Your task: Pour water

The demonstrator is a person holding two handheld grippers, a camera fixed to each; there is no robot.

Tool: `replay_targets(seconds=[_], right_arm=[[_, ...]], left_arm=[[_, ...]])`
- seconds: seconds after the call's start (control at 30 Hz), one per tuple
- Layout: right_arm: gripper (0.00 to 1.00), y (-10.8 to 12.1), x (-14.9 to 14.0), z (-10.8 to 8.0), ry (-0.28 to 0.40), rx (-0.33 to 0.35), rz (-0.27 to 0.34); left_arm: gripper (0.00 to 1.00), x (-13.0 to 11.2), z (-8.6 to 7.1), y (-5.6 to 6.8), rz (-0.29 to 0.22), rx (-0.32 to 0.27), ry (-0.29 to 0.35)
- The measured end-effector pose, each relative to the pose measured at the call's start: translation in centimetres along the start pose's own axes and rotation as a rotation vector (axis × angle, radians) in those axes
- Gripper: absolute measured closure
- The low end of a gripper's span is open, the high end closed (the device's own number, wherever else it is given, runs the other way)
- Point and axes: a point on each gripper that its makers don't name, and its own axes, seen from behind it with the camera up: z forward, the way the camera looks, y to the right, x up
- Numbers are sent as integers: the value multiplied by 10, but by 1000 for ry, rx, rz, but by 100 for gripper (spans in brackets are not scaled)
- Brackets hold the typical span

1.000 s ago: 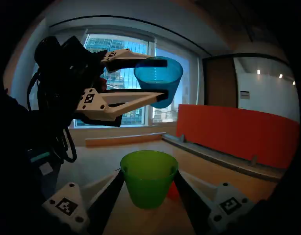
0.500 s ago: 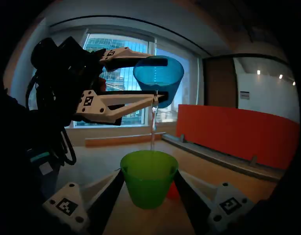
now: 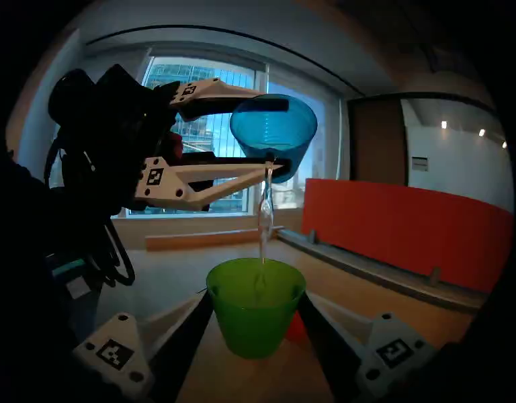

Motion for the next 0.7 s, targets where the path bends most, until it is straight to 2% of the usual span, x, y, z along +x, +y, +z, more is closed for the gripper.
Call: replay_targets(seconds=[0.7], right_arm=[[11,0,0,-1,-4,0,-5]], left_arm=[[14,-3,-6,-5,86,21,-10]])
